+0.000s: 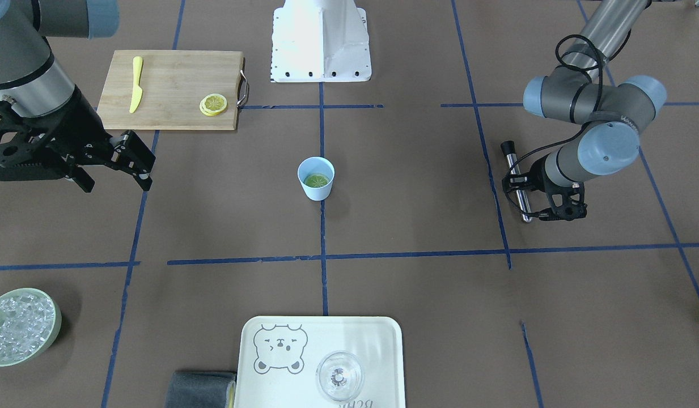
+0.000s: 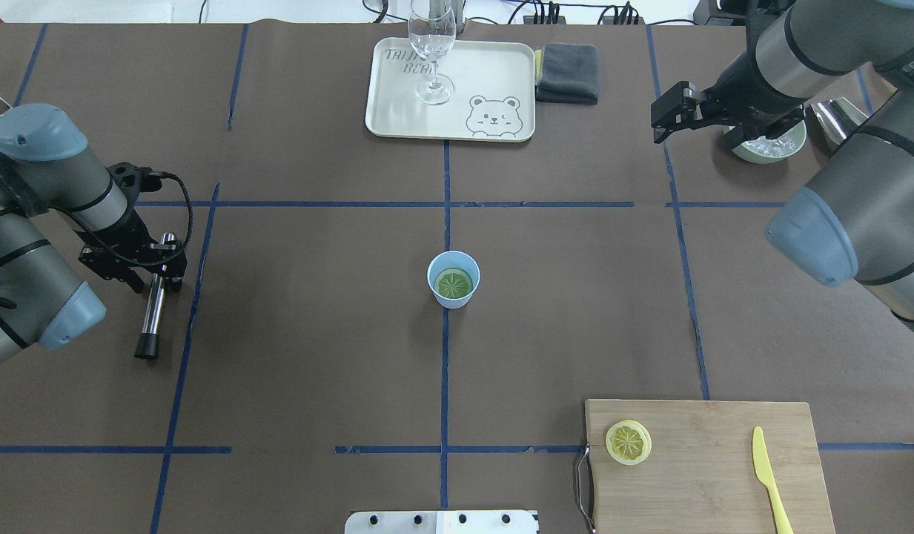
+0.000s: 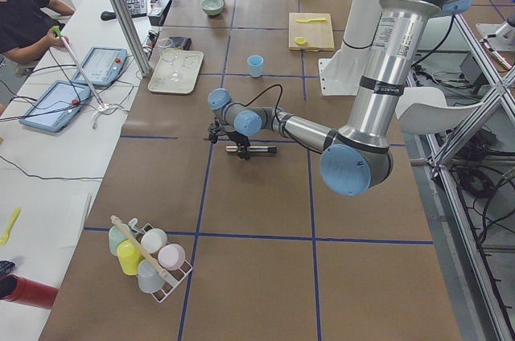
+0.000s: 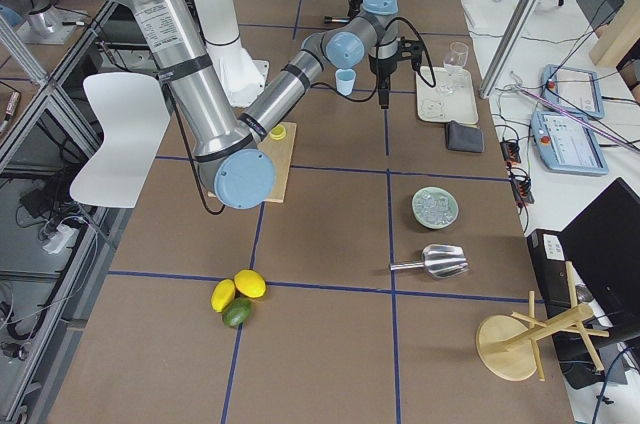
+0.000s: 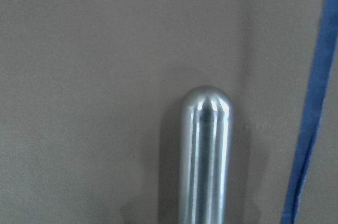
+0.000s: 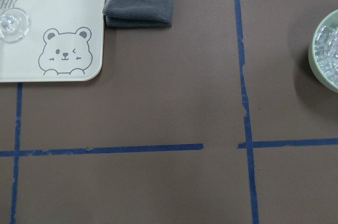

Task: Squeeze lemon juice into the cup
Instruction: 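Lower the left gripper and grasp the silver muddler rod, then lift the silver rod upright with the left gripper and swing it farther from the robot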

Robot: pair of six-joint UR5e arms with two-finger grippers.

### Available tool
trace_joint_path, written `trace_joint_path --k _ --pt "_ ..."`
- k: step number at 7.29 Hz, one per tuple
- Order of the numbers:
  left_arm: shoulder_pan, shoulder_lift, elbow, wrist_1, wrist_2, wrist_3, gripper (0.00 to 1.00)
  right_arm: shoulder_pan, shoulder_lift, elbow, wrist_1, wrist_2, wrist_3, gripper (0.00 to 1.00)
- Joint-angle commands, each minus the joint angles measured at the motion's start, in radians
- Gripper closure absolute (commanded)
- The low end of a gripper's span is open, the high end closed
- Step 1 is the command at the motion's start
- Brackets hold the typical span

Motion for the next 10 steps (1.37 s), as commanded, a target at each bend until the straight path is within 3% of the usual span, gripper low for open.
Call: trace_joint_path --k 1,2,4,8,10 --pt "-0.001 -0.001 -0.005 0.005 -0.001 -0.002 0.94 0.002 -0.001 -0.001 -0.001 0.001 -0.001 0.0" --pt "-0.001 -0.001 -0.007 0.006 -0.001 -0.002 1.0 -0.001 -0.001 -0.001 -0.001 0.001 -0.001 0.0" --pt "-0.001 0.002 -0.019 0.006 0.001 -0.002 1.0 0.002 -0.001 0.0 -0.001 0.001 -0.001 0.0" --pt "-0.036 -0.013 -0.181 0.023 0.066 -0.002 1.0 0.002 -0.002 0.012 -0.01 0.006 0.003 0.0" --pt "-0.044 -0.045 -0.298 0.025 0.392 -0.052 1.0 0.002 -0.004 0.011 -0.012 0.004 0.012 0.0"
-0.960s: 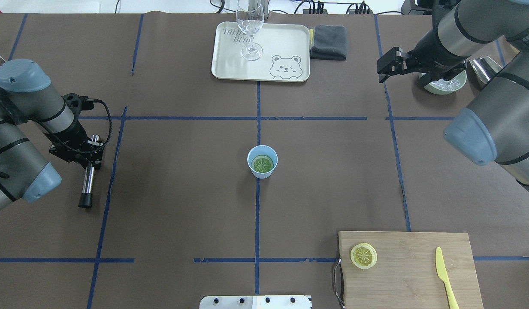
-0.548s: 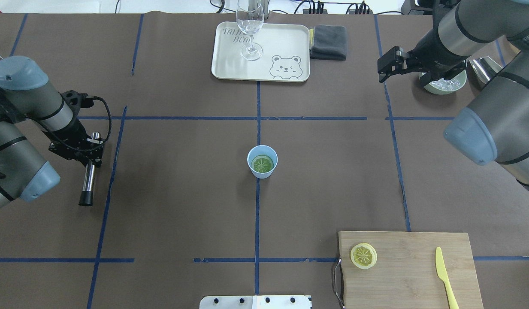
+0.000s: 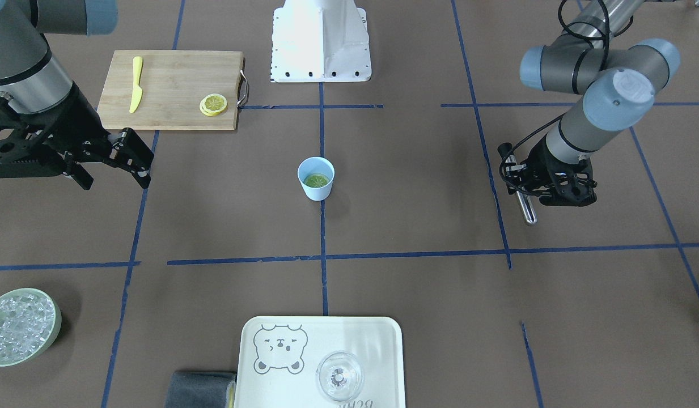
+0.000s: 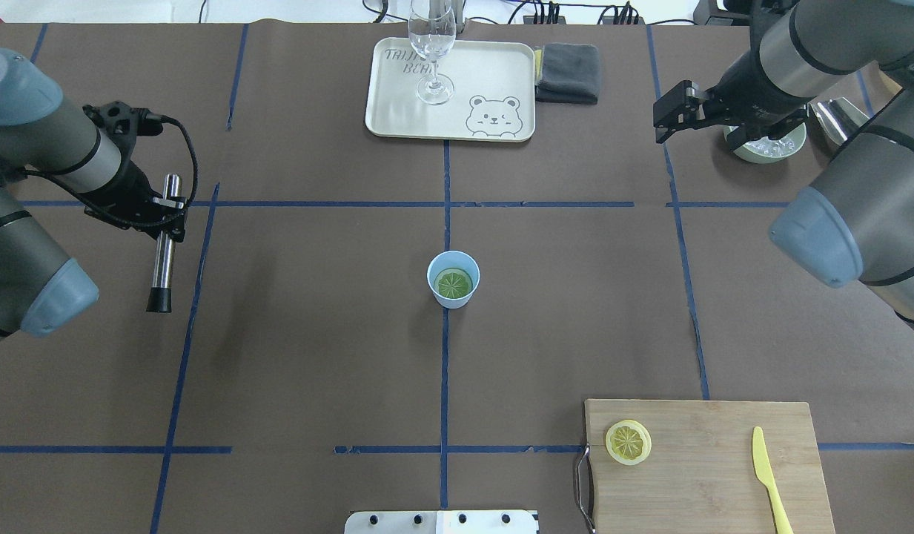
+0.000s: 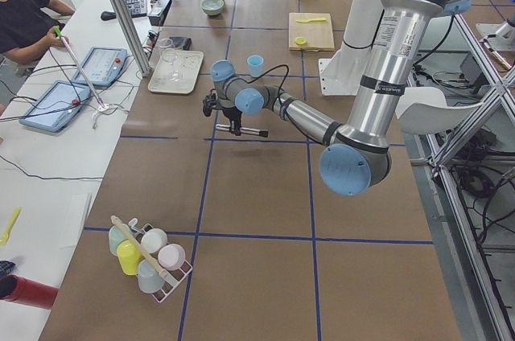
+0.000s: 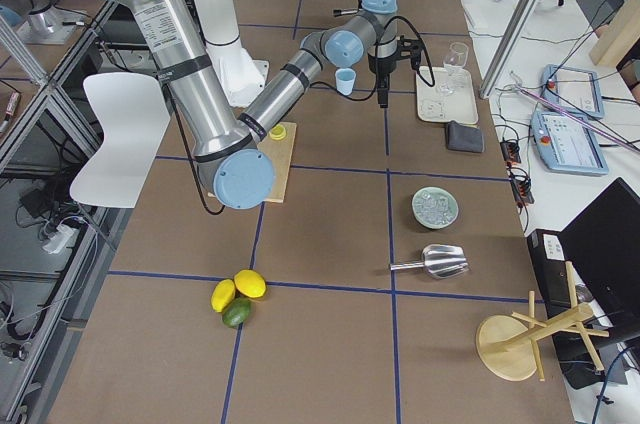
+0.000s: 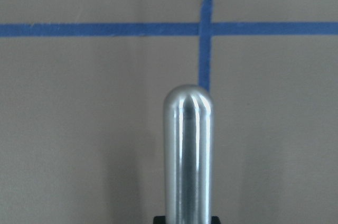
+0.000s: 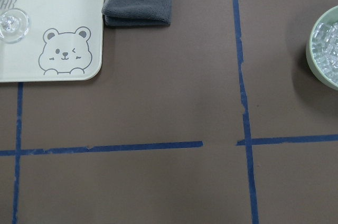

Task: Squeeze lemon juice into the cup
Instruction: 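Lift the silver rod upright with the left gripper and swing it farther from the robot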

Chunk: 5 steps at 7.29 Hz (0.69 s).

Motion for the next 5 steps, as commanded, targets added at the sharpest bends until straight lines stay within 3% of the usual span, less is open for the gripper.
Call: trace_joint_path --k 1,2,5 --pt "0.003 -0.042 -0.07 -0.008 0.237 -0.103 1.0 0.0 -0.008 0.001 -0.001 0.001 0.004 0.0" --pt "0.027 -0.103 -0.075 -0.015 0.351 -0.205 1.0 -0.003 -0.013 0.001 0.0 0.001 0.004 0.0" --pt "0.054 -0.16 -0.058 -0.171 0.359 -0.15 1.0 0.003 -0.056 0.023 0.002 0.001 0.004 0.0"
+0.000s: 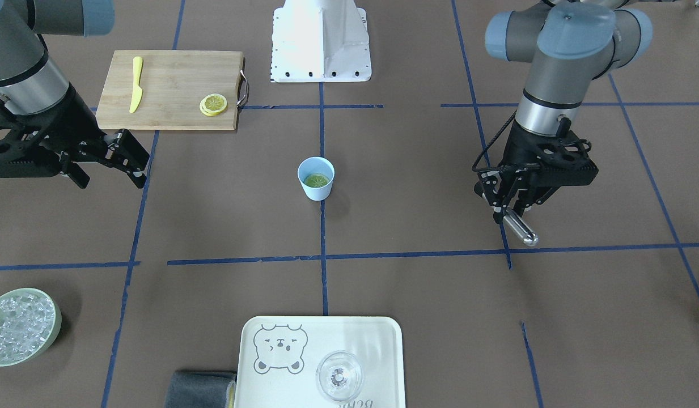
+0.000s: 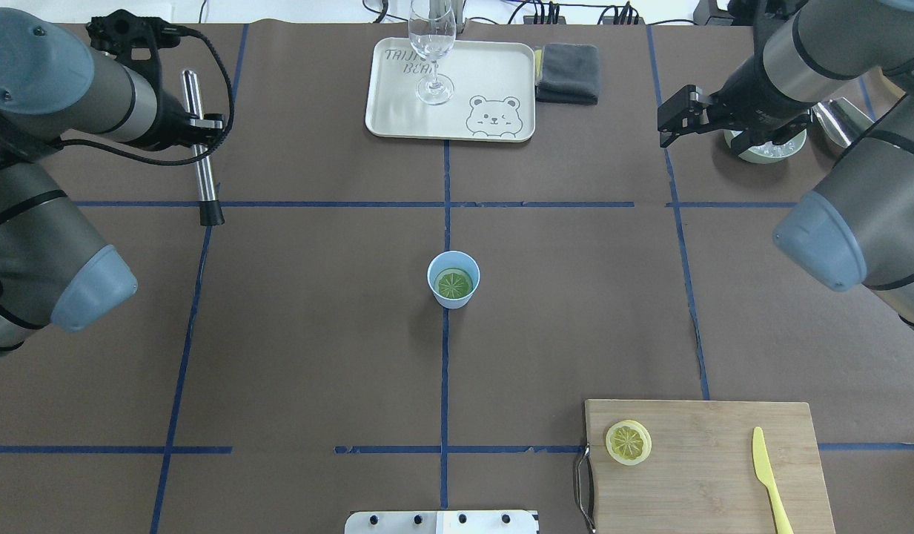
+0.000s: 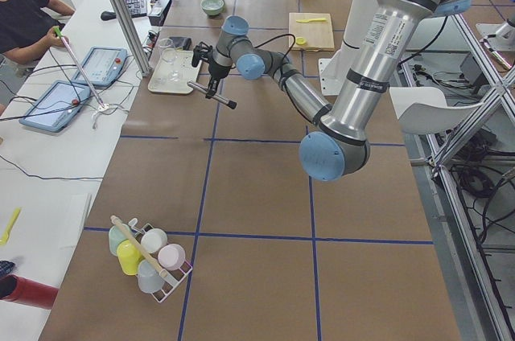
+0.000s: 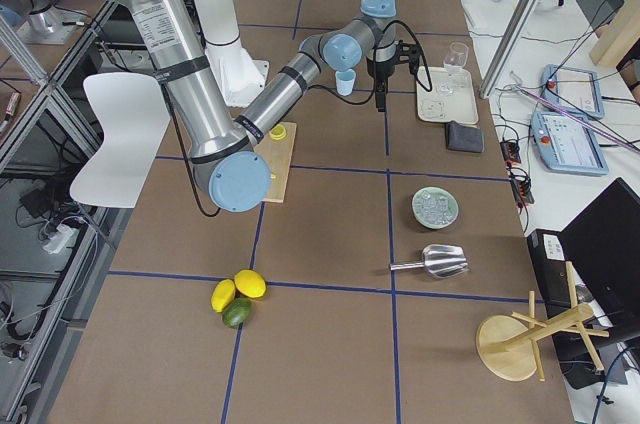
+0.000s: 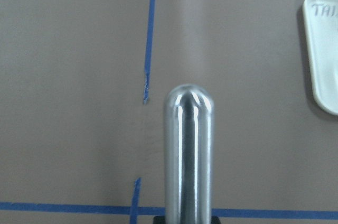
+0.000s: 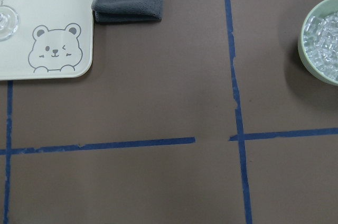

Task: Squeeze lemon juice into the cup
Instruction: 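Lift the silver rod upright with the left gripper and swing it farther from the robot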

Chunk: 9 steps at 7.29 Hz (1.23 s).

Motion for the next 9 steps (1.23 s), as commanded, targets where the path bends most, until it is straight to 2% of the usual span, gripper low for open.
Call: trace_joint_path --k 1,2,3,4,5,6,7,8,9 --pt "0.012 -0.013 0.005 -0.119 0.016 0.015 1.0 0.011 -0.026 0.014 0.001 0.0 -0.002 0.0" --pt "0.012 -0.013 -0.003 -0.195 0.067 0.016 1.0 0.025 -0.053 0.027 0.004 0.002 -0.015 0.0" --pt "0.014 -0.009 -0.008 -0.316 0.207 0.012 1.0 0.046 -0.085 0.04 0.005 0.003 -0.051 0.0" --pt "0.015 -0.009 -0.014 -0.341 0.232 0.01 1.0 0.086 -0.131 0.045 0.004 0.012 -0.123 0.0" --pt "0.052 -0.009 -0.047 -0.349 0.239 0.007 1.0 0.144 -0.176 0.039 0.004 0.064 -0.21 0.0" --pt "0.104 -0.009 -0.069 -0.405 0.317 0.007 1.0 0.214 -0.237 0.033 0.005 0.104 -0.334 0.0" --pt "0.147 -0.011 -0.069 -0.459 0.388 0.007 1.0 0.294 -0.283 0.004 0.004 0.139 -0.483 0.0" --pt "0.181 -0.028 -0.069 -0.49 0.394 0.013 1.0 0.375 -0.305 -0.06 0.005 0.208 -0.613 0.0" --pt "0.184 -0.073 -0.07 -0.495 0.408 0.025 1.0 0.455 -0.314 -0.132 0.007 0.241 -0.78 0.0"
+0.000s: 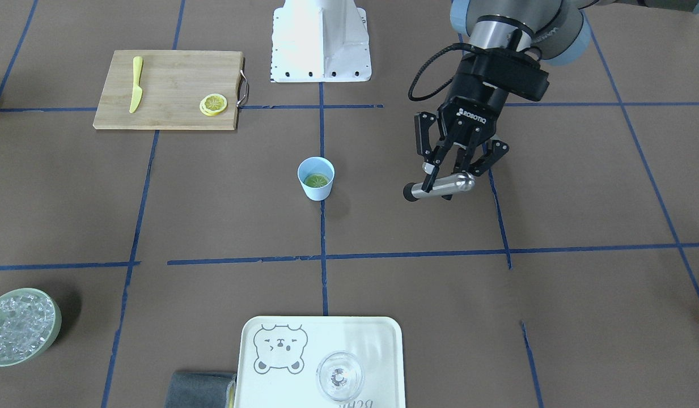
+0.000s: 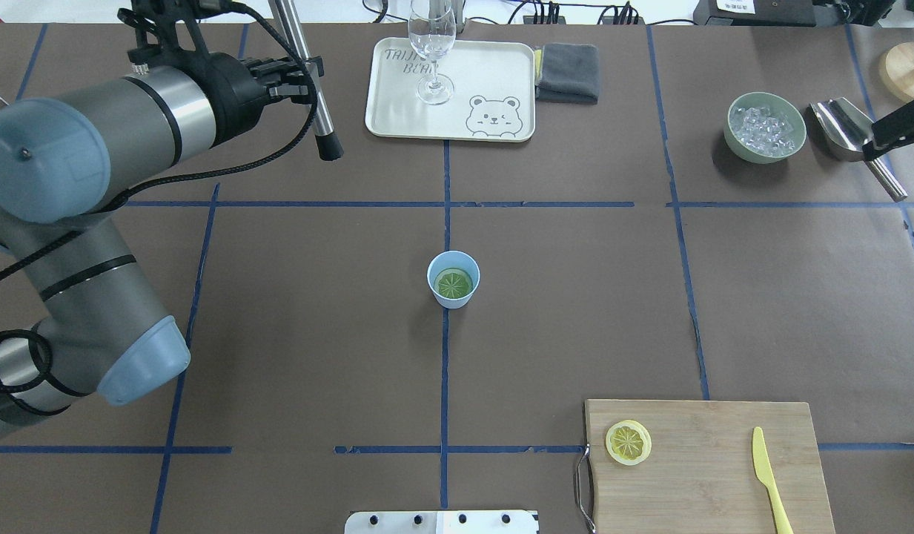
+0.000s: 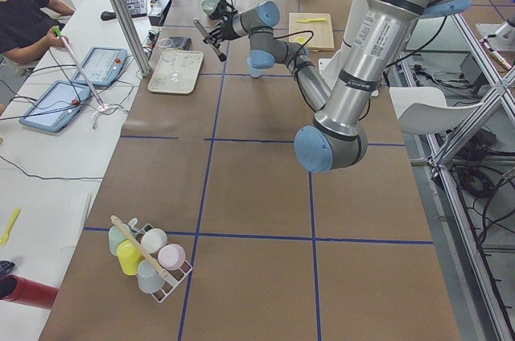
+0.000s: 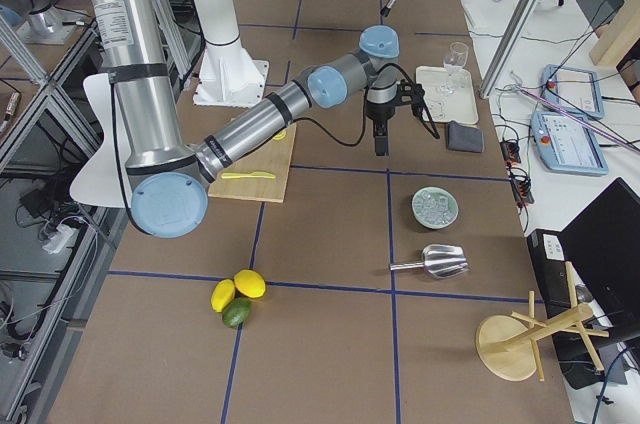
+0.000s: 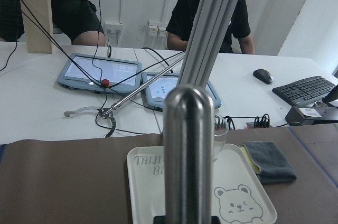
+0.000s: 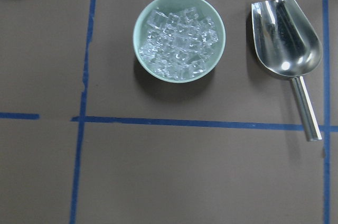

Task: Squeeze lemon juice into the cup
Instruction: 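Lift the silver rod upright with the left gripper and swing it farther from the robot, then carry the silver rod with the left gripper over the blue cup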

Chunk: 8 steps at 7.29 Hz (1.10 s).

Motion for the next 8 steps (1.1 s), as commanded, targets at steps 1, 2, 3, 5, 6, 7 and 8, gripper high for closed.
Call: trace_joint_path --k 1,2,3,5,6,7,8 --pt "0.048 -0.05 -0.005 -0.035 0.032 0.052 1.0 0.158 -0.029 -0.145 0.002 0.056 -0.331 0.0" --pt "0.105 -0.047 -0.002 -0.091 0.114 0.089 1.0 0.193 -0.049 -0.185 0.002 0.063 -0.406 0.0" --pt "0.161 -0.047 0.008 -0.096 0.2 0.144 1.0 0.203 -0.072 -0.205 0.003 0.092 -0.45 0.0" --pt "0.263 -0.05 0.008 -0.11 0.344 0.223 1.0 0.24 -0.086 -0.246 0.005 0.1 -0.458 0.0" --pt "0.324 -0.049 0.025 -0.134 0.428 0.225 1.0 0.252 -0.086 -0.265 0.005 0.103 -0.487 0.0" --pt "0.362 -0.052 0.043 -0.148 0.478 0.237 1.0 0.257 -0.087 -0.274 0.005 0.102 -0.5 0.0" --pt "0.393 -0.052 0.056 -0.198 0.483 0.281 1.0 0.257 -0.083 -0.276 0.006 0.1 -0.506 0.0"
